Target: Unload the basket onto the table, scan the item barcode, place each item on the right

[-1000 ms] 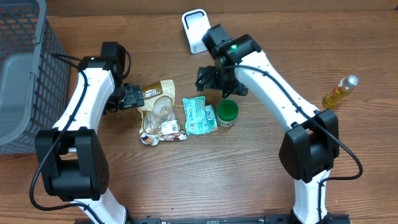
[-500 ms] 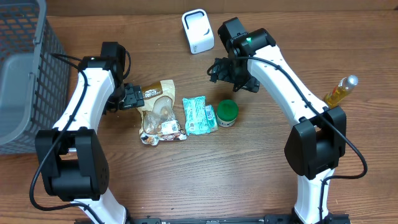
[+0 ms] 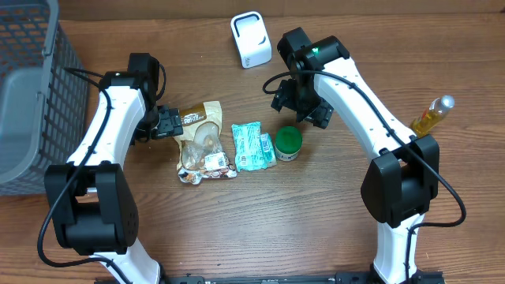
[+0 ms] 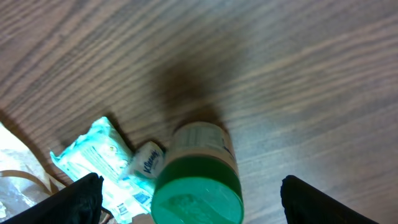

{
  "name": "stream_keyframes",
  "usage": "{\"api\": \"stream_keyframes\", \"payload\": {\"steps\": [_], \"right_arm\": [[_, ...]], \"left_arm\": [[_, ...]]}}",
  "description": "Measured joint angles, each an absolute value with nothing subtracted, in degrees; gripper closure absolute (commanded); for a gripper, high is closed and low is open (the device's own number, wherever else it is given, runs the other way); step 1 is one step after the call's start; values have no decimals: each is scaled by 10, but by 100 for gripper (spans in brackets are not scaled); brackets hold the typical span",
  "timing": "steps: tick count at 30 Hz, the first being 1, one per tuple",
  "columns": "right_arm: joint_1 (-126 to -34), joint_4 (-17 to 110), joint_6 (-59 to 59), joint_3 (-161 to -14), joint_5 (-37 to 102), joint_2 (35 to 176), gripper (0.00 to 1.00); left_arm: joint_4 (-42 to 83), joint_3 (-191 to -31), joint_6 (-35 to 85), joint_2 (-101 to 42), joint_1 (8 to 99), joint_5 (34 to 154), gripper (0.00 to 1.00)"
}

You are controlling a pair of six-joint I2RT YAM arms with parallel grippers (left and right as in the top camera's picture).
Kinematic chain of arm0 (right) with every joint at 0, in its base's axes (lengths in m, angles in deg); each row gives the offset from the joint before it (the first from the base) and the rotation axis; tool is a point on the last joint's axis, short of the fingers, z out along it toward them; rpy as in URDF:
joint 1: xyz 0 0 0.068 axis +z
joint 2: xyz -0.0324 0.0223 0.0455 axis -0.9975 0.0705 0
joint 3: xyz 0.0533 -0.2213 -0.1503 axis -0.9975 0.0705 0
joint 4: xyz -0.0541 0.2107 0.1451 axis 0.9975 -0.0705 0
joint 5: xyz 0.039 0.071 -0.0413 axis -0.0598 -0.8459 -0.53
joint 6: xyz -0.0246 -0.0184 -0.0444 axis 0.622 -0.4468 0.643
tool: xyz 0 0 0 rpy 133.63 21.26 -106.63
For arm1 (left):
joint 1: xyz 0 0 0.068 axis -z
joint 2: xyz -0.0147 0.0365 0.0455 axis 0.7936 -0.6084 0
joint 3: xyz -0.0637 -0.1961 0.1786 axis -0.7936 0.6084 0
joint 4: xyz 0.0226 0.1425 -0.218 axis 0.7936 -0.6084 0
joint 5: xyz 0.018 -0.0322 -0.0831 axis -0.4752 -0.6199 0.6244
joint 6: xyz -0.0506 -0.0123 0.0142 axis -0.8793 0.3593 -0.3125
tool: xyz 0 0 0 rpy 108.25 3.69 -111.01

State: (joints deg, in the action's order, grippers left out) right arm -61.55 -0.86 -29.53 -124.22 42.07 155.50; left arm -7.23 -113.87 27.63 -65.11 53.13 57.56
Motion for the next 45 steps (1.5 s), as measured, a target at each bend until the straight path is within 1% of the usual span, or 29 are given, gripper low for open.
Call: {"api": "stream_keyframes", "payload": {"steps": [8, 14, 21, 31, 33, 36, 42, 45], "right_arm": [[-599, -21, -340, -1234, 420, 1555, 10], [-561, 4, -368, -1211, 420, 1555, 5], [-533, 15, -389, -1197, 421, 1555, 5], [-534, 1, -396, -1197, 442, 1555, 4], [-537, -10, -398, -1197, 447, 1555, 2], [-545, -30, -398, -1197, 455, 1555, 0], [-556, -56, -399, -1197, 462, 1555, 0], [-556, -47, -400, -1197, 462, 1555, 0]], "left_arm": [[-72, -1139, 276, -651, 531, 576, 1], [-72, -1139, 276, -651, 531, 576, 0], [-72, -1139, 276, -651, 531, 576, 0], [-72, -1139, 276, -651, 531, 576, 1], [-72, -1139, 276, -651, 531, 576, 0], [-72, -1139, 276, -651, 531, 576, 0], [-72, -1139, 276, -651, 531, 576, 0], [-72, -1139, 276, -651, 531, 576, 1]]}}
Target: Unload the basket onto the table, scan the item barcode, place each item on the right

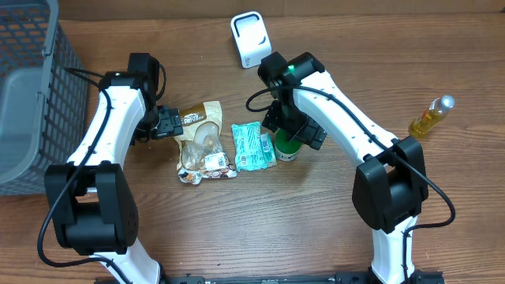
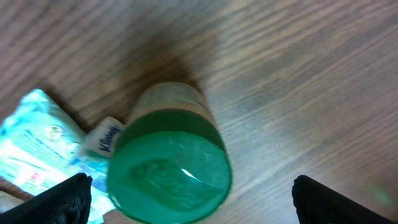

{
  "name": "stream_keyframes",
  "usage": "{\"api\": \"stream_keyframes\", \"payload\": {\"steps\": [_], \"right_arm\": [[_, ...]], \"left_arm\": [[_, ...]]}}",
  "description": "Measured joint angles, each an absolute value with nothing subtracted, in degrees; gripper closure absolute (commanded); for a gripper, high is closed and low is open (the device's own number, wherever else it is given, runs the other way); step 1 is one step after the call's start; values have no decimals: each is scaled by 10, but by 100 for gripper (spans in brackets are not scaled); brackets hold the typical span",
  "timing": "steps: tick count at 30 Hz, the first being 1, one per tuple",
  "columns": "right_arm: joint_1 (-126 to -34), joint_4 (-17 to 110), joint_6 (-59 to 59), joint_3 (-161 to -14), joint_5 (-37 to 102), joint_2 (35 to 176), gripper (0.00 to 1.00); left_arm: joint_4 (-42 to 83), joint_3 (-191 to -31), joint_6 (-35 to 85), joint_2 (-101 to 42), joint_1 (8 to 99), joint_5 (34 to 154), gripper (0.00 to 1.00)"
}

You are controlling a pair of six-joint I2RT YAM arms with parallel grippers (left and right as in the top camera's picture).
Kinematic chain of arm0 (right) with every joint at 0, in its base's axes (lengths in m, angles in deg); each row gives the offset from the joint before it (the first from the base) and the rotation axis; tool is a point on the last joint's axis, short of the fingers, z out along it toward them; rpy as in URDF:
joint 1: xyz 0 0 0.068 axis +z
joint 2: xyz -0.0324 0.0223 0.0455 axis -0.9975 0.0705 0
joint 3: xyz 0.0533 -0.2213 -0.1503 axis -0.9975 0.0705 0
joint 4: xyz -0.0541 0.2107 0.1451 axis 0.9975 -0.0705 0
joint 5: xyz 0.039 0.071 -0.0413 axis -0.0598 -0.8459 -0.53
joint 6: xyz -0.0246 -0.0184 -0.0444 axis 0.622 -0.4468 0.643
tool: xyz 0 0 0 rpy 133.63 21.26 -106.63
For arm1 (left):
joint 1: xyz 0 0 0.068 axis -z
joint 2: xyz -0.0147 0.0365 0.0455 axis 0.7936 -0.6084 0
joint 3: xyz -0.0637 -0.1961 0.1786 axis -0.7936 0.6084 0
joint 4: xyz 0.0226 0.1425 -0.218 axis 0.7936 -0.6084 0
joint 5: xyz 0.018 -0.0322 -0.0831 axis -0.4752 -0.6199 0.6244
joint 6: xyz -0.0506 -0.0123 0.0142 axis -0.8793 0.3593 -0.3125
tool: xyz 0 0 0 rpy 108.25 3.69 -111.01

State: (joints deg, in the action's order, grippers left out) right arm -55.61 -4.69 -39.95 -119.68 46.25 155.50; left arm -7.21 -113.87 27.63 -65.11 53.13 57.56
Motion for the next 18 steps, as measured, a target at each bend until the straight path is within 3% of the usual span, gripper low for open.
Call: {"api": "stream_keyframes", "payload": {"steps": [15, 18], "right_arm": [[-556, 15, -399, -1146, 466, 1555, 0], [-556, 28, -399, -1130, 466, 1555, 5]], "left_arm": [[-72, -1139, 276, -651, 531, 576, 0], [-72, -1139, 276, -651, 531, 576, 0]]}}
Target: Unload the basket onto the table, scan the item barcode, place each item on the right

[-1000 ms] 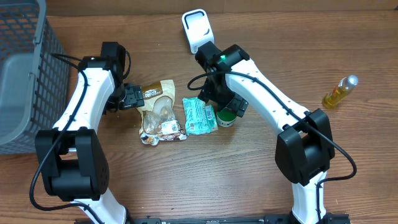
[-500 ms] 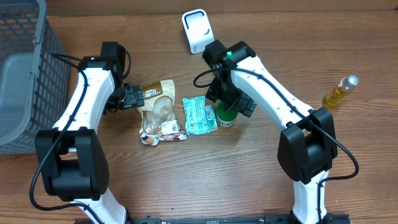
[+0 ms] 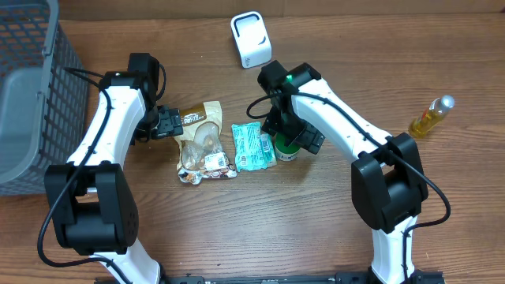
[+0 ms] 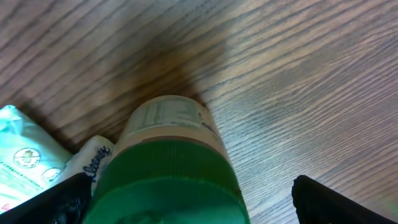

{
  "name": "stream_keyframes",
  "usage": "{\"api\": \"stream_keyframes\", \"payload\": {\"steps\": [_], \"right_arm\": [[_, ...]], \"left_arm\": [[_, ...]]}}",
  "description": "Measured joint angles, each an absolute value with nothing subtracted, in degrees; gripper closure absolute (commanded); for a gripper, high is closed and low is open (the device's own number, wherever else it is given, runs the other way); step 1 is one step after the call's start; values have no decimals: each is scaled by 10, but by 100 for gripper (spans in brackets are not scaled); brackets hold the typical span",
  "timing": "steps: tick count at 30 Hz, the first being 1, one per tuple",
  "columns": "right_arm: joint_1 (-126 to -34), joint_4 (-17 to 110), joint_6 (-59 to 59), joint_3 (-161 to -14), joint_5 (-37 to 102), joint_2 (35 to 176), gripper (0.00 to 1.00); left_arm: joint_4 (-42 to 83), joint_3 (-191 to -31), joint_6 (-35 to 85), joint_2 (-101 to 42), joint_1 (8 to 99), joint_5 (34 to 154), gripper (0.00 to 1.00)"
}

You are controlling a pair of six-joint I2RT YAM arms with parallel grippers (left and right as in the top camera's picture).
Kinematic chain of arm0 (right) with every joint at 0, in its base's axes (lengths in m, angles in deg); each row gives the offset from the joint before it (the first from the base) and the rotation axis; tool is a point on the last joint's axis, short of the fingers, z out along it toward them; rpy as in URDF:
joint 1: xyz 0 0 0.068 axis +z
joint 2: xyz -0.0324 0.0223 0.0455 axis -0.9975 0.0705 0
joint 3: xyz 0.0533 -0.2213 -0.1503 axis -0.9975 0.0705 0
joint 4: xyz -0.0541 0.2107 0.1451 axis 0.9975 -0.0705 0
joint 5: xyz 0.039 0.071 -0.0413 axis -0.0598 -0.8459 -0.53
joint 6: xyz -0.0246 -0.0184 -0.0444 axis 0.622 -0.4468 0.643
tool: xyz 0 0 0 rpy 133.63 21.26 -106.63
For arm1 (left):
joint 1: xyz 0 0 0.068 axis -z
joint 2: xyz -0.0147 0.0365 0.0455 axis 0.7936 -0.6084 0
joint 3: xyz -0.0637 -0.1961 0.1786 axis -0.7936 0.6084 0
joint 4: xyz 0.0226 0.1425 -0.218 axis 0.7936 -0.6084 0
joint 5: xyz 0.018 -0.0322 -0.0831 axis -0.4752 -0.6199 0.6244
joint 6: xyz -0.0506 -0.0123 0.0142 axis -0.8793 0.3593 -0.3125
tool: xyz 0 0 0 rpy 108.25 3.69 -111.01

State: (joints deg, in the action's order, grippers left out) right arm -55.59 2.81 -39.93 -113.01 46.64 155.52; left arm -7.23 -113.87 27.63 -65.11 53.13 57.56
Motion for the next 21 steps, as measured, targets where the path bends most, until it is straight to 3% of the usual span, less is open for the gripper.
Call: {"api": "stream_keyframes", "payload": {"steps": [8, 21], "right_arm": [[-556, 47, -397, -1130, 467, 1555, 30], [-556, 48, -327, -1130, 486, 1555, 30]], "left_arm": [[-72, -1139, 276, -651, 531, 576, 1], [-72, -1139, 276, -651, 531, 576, 0]]}}
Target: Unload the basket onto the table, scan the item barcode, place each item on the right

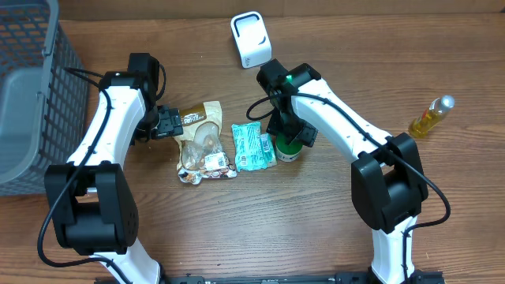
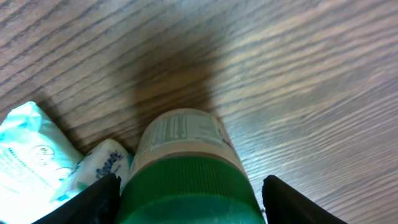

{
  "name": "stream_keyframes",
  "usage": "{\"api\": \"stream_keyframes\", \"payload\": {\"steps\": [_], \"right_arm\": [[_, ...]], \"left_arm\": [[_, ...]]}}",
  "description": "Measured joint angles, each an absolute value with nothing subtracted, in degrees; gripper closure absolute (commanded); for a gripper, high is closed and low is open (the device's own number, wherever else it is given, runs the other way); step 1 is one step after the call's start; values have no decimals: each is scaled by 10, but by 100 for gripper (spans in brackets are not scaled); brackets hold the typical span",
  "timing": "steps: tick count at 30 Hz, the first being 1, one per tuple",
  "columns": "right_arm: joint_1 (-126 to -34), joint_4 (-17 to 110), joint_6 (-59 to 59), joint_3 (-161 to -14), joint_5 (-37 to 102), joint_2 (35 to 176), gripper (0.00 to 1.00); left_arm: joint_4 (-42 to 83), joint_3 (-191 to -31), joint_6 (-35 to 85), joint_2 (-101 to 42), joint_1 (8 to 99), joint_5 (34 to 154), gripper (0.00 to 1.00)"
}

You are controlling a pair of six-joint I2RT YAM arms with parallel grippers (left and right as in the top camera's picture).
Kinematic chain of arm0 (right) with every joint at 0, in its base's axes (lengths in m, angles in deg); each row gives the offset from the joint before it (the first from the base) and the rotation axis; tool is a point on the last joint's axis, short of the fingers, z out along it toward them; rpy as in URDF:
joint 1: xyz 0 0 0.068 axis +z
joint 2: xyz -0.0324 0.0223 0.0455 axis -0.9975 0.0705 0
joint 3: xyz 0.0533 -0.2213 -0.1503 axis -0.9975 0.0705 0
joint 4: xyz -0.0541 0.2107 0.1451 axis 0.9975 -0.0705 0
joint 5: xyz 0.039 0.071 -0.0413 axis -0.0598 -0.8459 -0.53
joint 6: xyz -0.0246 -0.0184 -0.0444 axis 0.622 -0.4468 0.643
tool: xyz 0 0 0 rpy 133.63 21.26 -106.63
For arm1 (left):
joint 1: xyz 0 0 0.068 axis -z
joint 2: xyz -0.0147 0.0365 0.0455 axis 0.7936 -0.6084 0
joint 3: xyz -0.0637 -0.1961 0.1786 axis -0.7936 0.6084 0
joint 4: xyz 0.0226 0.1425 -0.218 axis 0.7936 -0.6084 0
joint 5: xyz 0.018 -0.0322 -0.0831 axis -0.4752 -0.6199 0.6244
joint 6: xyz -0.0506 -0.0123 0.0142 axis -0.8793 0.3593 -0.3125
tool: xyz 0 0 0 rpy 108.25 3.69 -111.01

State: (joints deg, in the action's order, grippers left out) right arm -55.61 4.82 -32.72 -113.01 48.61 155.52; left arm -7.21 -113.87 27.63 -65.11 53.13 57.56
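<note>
A jar with a green lid (image 1: 288,150) stands upright at the table's middle. My right gripper (image 1: 287,139) is down over it. In the right wrist view the jar (image 2: 183,146) fills the space between the two black fingers (image 2: 93,202). The gripper (image 2: 186,202) is open, with the left finger close against the lid and a small gap at the right one. The white scanner (image 1: 251,39) stands at the back. My left gripper (image 1: 162,124) rests at the top edge of a clear snack bag (image 1: 203,146); its jaws do not show clearly.
A pale blue tissue pack (image 1: 252,146) lies right against the jar's left side, also in the right wrist view (image 2: 37,165). A yellow oil bottle (image 1: 430,118) lies at the far right. A grey wire basket (image 1: 31,95) fills the left edge.
My right gripper's fingers have come in closer on both sides of the green lid and sit slightly lower around the jar. The jar and the left arm have not moved.
My right gripper hung open behind and above the green-lidded jar. Then it was over the jar with the lid between its wide fingers. It then sat lower around the lid, and now its fingers stand narrower about it. The left arm stayed still.
</note>
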Motion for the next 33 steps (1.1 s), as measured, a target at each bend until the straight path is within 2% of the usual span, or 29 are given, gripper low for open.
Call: {"api": "stream_keyframes", "payload": {"steps": [8, 12, 13, 14, 24, 33], "right_arm": [[-556, 57, -290, -1130, 566, 1555, 29], [-556, 61, -267, -1130, 585, 1555, 17], [-556, 58, -262, -1130, 585, 1555, 11], [-556, 54, -261, -1130, 583, 1555, 0], [-559, 59, -289, -1130, 471, 1555, 0], [-559, 55, -325, -1130, 452, 1555, 0]], "left_arm": [[-72, -1139, 276, -651, 531, 576, 1], [-72, -1139, 276, -651, 531, 576, 0], [-72, -1139, 276, -651, 531, 576, 0], [-72, -1139, 276, -651, 531, 576, 0], [-72, -1139, 276, -651, 531, 576, 0], [-72, -1139, 276, -651, 531, 576, 0]]}}
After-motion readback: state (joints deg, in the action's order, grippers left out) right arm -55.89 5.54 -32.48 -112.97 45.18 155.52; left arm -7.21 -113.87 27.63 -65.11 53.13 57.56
